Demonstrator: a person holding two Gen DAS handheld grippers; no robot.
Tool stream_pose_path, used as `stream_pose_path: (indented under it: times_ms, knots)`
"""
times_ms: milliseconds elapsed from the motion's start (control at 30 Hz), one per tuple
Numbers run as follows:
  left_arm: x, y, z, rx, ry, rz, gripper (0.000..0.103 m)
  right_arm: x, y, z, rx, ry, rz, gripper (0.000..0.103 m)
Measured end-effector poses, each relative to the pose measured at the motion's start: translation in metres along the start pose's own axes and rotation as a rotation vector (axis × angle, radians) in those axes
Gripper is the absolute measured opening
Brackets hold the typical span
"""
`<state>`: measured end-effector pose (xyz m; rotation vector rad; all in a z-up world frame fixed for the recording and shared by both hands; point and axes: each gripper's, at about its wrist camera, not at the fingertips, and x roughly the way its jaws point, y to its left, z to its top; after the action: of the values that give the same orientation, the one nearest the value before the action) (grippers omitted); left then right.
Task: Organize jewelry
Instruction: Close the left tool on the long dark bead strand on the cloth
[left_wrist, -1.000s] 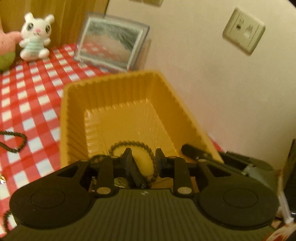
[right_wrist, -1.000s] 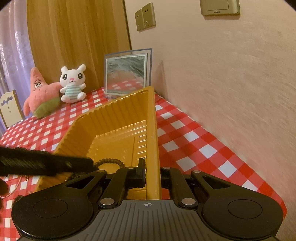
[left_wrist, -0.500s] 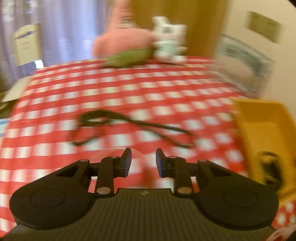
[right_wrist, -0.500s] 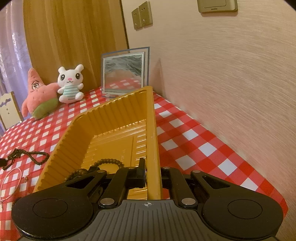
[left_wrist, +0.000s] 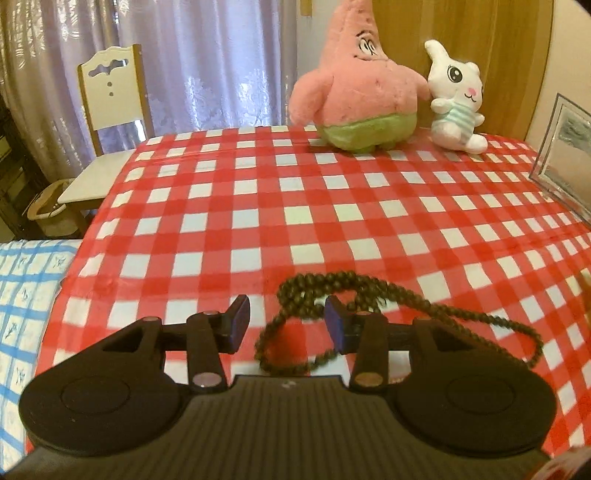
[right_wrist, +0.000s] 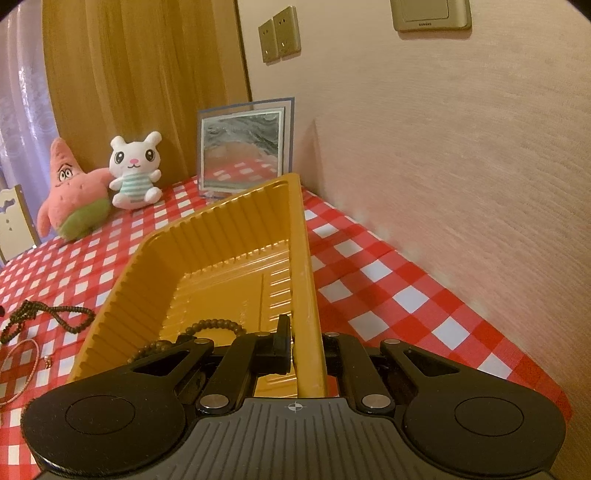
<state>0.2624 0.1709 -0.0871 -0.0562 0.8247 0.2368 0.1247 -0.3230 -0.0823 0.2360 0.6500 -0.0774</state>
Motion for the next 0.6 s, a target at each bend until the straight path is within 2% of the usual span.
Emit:
stream_pose_path:
  times_ms: [267,400,500,600]
  knots:
    - [0.042,-0.005,0.01,0.026,0.04,-0.007,0.041,-0.001,0.002,0.001,-0.002,0.006,-0.015,0.006]
    - [0.052,-0.002,0.006,0.02,0.068,-0.021,0.04,-0.001,0.003,0.002,-0.002,0.01,-0.019,0.006]
    - [0.051,-0.001,0.003,0.032,0.06,-0.032,0.04,0.0,0.003,0.002,0.0,0.015,-0.02,0.006]
    - [0.05,0.0,0.001,0.035,0.059,-0.043,0.032,0.002,0.003,0.002,-0.004,0.02,-0.022,0.006]
